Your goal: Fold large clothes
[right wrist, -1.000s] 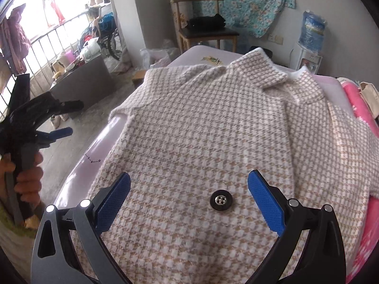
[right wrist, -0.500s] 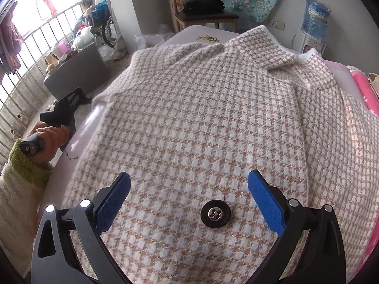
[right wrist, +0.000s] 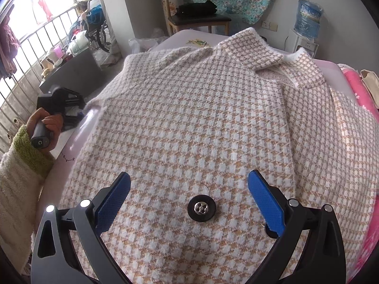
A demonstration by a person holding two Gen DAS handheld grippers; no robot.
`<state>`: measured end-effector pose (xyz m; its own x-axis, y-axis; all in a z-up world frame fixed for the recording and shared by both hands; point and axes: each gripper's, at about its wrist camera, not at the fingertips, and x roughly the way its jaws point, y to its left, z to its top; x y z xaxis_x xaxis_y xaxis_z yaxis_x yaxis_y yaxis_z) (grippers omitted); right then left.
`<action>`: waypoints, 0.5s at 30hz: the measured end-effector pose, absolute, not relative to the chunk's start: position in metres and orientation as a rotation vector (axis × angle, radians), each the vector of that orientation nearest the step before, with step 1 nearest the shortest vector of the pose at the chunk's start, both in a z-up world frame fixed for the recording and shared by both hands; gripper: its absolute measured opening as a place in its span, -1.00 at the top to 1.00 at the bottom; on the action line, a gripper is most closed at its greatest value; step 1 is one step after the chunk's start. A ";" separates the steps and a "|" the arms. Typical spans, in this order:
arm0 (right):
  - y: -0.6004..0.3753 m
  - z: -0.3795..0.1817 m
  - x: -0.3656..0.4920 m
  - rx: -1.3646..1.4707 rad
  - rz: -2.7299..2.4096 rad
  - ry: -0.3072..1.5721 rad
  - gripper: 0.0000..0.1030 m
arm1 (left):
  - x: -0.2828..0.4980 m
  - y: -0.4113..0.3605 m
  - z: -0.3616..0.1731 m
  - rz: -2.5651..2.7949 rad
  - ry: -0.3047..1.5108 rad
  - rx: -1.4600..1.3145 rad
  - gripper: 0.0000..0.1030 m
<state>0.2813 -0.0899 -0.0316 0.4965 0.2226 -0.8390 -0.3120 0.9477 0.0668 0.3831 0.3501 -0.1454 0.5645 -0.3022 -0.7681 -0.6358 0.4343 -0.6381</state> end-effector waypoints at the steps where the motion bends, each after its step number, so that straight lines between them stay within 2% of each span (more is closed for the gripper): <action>1: -0.093 -0.028 0.279 -0.096 0.318 0.991 -0.88 | 0.384 0.343 -0.111 0.304 0.963 -0.988 0.81; 5: -0.113 -0.015 0.266 -0.092 0.275 0.952 -0.88 | 0.378 0.256 0.033 0.345 0.718 -0.315 0.81; 8: -0.136 -0.006 0.257 -0.068 0.228 0.935 -0.88 | 0.354 0.153 0.105 0.256 0.549 0.104 0.81; 11: -0.163 0.004 0.243 -0.041 0.162 0.920 -0.88 | 0.324 0.061 0.120 0.109 0.484 0.364 0.78; 14: -0.191 0.012 0.226 -0.014 0.087 0.905 -0.88 | 0.304 -0.004 0.090 -0.078 0.561 0.471 0.73; 15: -0.201 0.014 0.221 -0.004 0.063 0.901 -0.88 | 0.302 -0.018 0.073 -0.142 0.621 0.483 0.63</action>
